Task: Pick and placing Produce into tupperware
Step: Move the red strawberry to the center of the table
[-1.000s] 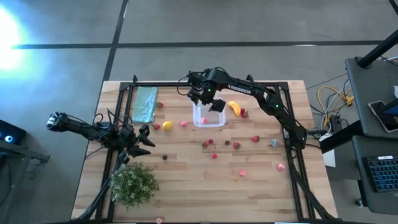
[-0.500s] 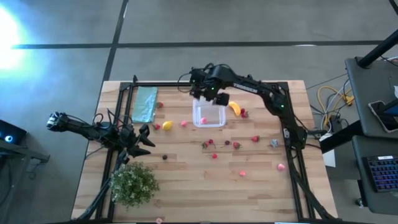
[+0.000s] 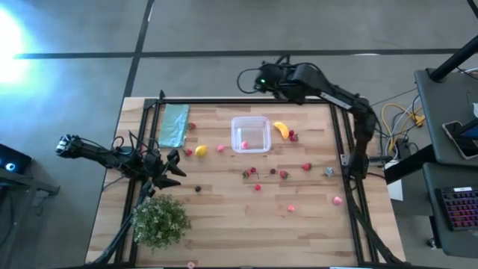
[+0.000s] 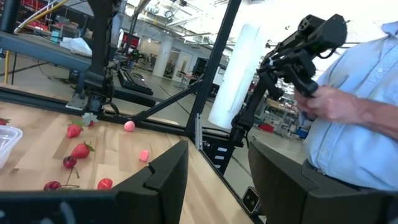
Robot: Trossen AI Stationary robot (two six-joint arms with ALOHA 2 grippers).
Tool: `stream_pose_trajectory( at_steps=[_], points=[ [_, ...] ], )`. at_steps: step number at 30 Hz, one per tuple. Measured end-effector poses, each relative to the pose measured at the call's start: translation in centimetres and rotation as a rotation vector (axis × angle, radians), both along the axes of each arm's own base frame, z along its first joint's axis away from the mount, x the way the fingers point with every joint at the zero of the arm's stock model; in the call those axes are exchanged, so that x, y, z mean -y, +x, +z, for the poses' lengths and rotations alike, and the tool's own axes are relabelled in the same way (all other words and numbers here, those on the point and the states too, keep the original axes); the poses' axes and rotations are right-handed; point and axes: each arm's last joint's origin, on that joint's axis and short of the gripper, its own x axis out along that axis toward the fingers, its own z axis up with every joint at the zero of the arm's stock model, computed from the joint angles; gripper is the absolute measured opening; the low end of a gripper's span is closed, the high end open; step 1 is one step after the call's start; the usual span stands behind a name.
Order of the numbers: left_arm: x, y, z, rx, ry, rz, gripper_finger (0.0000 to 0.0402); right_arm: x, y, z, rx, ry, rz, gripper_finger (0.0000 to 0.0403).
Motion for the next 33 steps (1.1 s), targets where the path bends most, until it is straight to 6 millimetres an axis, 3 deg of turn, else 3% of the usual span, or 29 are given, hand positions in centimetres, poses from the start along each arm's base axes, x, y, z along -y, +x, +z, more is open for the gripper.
stream_pose_trajectory(
  at_steps=[6, 9, 16, 25, 33],
  points=[
    [0.0, 0.0, 0.0, 0.001, 0.0, 0.0, 0.0155, -2.1, -5.0, -1.2, -0.057, 0.107, -0.245, 0.032],
    [0.0, 0.0, 0.0, 0.0, 0.0, 0.0, 0.0155, -2.9, -6.4, -2.7, -0.031, 0.137, -0.328, 0.0318],
    [0.0, 0.0, 0.0, 0.0, 0.0, 0.004, 0.0155, -2.9, -5.8, -7.0, 0.135, 0.189, -0.278, 0.0325],
    [0.0, 0.0, 0.0, 0.0, 0.0, 0.004, 0.0155, -4.4, -6.5, -13.3, 0.142, 0.681, -0.527, 0.032],
    [0.0, 0.0, 0.0, 0.001, -0.001, 0.003, 0.0155, -4.7, -7.5, -15.1, 0.104, 0.642, -0.674, 0.0321]
  ],
)
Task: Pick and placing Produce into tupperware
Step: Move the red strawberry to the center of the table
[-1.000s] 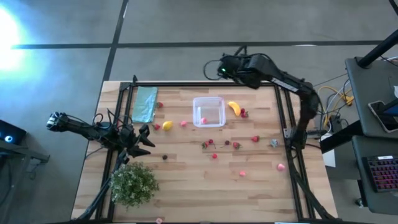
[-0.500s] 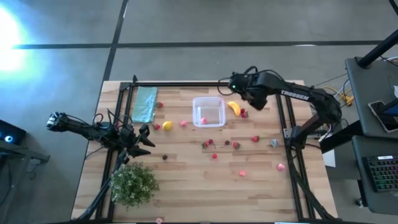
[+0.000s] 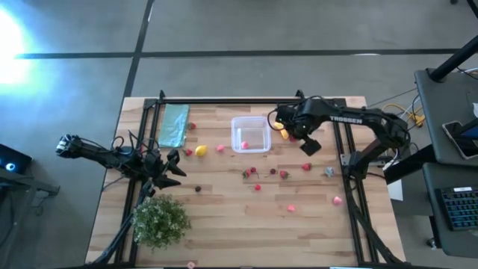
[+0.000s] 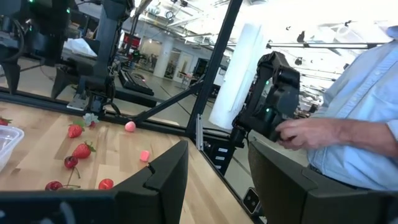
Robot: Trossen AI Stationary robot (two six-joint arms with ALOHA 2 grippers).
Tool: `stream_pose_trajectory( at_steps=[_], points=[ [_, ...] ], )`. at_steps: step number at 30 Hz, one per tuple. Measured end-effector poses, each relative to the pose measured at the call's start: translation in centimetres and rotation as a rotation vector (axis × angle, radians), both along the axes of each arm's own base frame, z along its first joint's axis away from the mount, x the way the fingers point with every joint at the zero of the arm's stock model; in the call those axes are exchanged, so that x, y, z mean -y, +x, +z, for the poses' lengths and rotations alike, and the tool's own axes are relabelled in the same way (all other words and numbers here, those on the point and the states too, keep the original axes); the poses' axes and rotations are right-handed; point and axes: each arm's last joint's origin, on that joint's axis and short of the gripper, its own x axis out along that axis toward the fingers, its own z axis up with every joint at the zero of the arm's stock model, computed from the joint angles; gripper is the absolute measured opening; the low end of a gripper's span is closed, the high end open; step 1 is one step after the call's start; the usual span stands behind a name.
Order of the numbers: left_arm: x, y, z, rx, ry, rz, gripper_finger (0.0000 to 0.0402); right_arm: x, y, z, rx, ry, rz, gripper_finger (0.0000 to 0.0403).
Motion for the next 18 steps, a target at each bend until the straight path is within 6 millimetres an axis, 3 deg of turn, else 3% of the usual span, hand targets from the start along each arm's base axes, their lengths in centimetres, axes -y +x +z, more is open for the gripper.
stream_pose_trajectory(
  at_steps=[4, 11, 18],
  points=[
    [0.0, 0.0, 0.0, 0.0, 0.0, 0.0, 0.0155, -0.4, -0.8, -1.5, -0.05, 0.047, -0.037, 0.0331],
    [0.0, 0.0, 0.0, -0.001, 0.0, -0.001, 0.0155, -2.0, -2.7, -5.0, -0.131, 0.3, -0.303, 0.0346],
    [0.0, 0.0, 0.0, -0.001, 0.001, -0.004, 0.0155, -2.9, -3.7, -6.5, -0.173, 0.369, -0.302, 0.035]
  ],
)
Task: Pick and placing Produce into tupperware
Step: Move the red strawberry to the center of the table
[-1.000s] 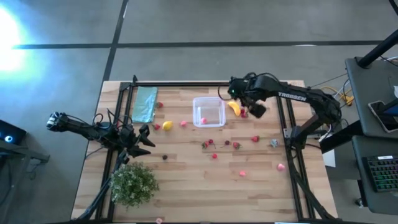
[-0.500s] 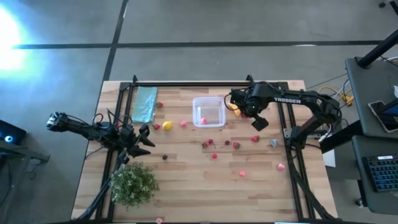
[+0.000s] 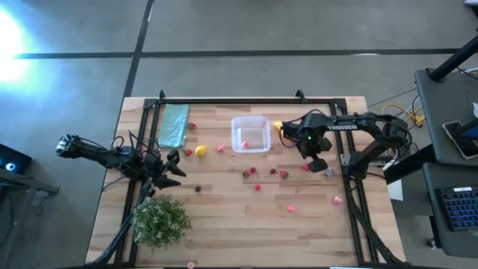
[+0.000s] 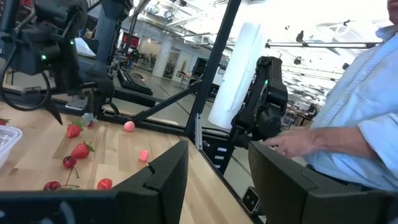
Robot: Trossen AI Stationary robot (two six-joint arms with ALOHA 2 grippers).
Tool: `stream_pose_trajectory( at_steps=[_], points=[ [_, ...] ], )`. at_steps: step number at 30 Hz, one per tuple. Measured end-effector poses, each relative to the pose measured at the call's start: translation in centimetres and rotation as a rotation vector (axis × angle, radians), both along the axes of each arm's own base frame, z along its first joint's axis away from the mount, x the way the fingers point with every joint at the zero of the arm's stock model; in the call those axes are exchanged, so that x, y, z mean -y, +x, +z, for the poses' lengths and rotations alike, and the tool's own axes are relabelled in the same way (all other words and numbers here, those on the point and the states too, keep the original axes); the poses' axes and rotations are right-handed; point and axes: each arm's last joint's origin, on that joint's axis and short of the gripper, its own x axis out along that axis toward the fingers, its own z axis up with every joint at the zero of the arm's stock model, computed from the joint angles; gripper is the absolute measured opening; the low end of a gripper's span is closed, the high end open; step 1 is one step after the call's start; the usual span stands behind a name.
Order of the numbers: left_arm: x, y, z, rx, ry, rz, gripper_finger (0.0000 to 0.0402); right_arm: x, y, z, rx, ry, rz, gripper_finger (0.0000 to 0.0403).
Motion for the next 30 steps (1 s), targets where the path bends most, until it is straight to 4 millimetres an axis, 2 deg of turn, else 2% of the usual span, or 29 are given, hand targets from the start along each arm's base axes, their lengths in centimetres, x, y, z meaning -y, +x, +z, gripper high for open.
stream_pose_trajectory(
  at_steps=[8, 17, 22, 24, 26, 30],
  points=[
    [0.0, 0.0, 0.0, 0.0, 0.0, 0.001, 0.0155, -0.7, 0.2, -0.6, 0.01, -0.016, -0.006, 0.035],
    [0.0, 0.0, 0.0, 0.0, -0.001, 0.005, 0.0155, -0.6, 0.1, -1.0, -0.003, -0.071, 0.015, 0.0348],
    [0.0, 0.0, 0.0, 0.0, 0.0, 0.005, 0.0155, -0.4, 0.3, -1.1, 0.008, -0.174, 0.106, 0.0348],
    [0.0, 0.0, 0.0, -0.001, -0.001, 0.005, 0.0155, -0.4, 0.7, -1.3, 0.033, -0.255, 0.204, 0.0348],
    [0.0, 0.0, 0.0, 0.0, -0.001, 0.005, 0.0155, -0.3, 1.3, -1.4, 0.105, -0.316, 0.408, 0.0348],
    [0.0, 0.0, 0.0, 0.0, -0.001, 0.005, 0.0155, 0.0, 3.1, -0.9, 0.354, -0.376, 0.856, 0.0348]
  ],
)
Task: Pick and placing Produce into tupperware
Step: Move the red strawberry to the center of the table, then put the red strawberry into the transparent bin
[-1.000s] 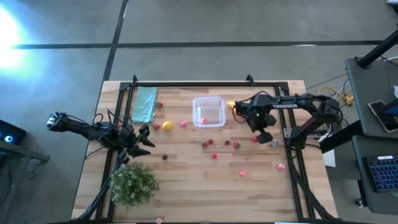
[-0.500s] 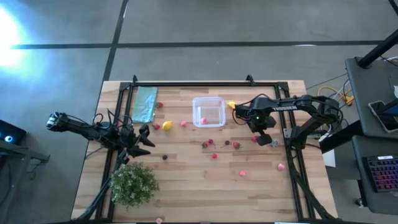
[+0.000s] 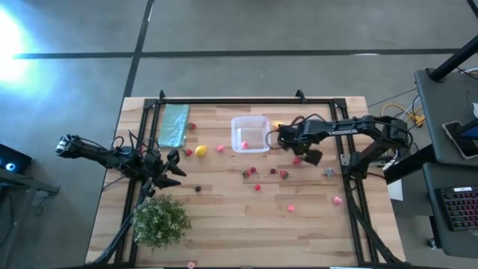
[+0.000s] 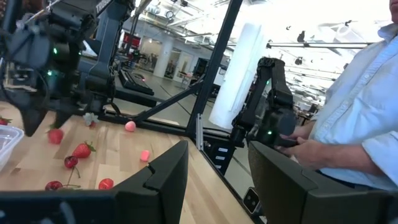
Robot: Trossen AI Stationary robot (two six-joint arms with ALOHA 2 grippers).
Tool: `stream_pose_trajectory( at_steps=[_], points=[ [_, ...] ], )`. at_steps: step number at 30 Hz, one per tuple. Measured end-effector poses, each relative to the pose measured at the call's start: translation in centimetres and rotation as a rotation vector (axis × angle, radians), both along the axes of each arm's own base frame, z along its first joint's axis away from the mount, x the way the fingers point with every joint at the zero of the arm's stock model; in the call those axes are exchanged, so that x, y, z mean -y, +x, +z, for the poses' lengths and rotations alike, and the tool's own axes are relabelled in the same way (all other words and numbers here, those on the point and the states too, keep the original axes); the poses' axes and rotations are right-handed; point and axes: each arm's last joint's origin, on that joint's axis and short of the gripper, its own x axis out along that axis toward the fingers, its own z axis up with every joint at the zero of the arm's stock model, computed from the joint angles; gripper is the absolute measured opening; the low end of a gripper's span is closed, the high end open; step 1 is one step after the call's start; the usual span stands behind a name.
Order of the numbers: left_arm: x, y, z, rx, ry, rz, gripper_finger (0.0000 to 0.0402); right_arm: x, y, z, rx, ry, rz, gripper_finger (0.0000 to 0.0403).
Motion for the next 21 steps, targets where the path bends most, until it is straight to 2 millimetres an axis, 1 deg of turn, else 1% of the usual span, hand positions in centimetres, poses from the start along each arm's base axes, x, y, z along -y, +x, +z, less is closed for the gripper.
stream_pose_trajectory(
  at_steps=[2, 4, 7, 10, 13, 14, 15, 17, 19, 21],
  points=[
    [0.0, 0.0, 0.0, 0.0, 0.0, 0.0, 0.0155, 0.0, 0.9, 0.4, 0.073, -0.03, 0.154, 0.0348],
    [0.0, 0.0, 0.0, 0.0, 0.0, -0.001, 0.0155, -0.2, 1.0, 0.6, 0.058, -0.058, 0.172, 0.0347],
    [0.0, 0.0, 0.0, 0.0, 0.0, -0.001, 0.0155, -0.5, 0.7, 0.8, 0.03, -0.072, 0.089, 0.0347],
    [0.0, 0.0, 0.0, 0.001, 0.0, -0.001, 0.0155, -1.0, 0.4, 1.7, 0.039, -0.063, -0.008, 0.0347],
    [0.0, 0.0, 0.0, 0.001, 0.0, -0.004, 0.0155, -2.2, -0.4, 2.7, 0.034, 0.021, -0.126, 0.0347],
    [0.0, 0.0, 0.0, 0.001, 0.0, -0.005, 0.0155, -2.7, -0.9, 3.2, 0.032, 0.054, -0.195, 0.0347],
    [0.0, 0.0, 0.0, 0.001, 0.001, -0.004, 0.0155, -3.2, -1.4, 3.7, 0.02, 0.086, -0.303, 0.0347],
    [0.0, 0.0, 0.0, 0.0, 0.001, -0.004, 0.0155, -4.1, -2.7, 4.8, -0.007, 0.11, -0.483, 0.0347],
    [0.0, 0.0, 0.0, 0.0, 0.001, -0.004, 0.0155, -5.0, -3.8, 6.2, 0.016, 0.13, -0.505, 0.0347],
    [0.0, 0.0, 0.0, 0.002, 0.0, -0.004, 0.0155, -6.0, -5.1, 8.1, 0.017, 0.157, -0.526, 0.0347]
  ],
)
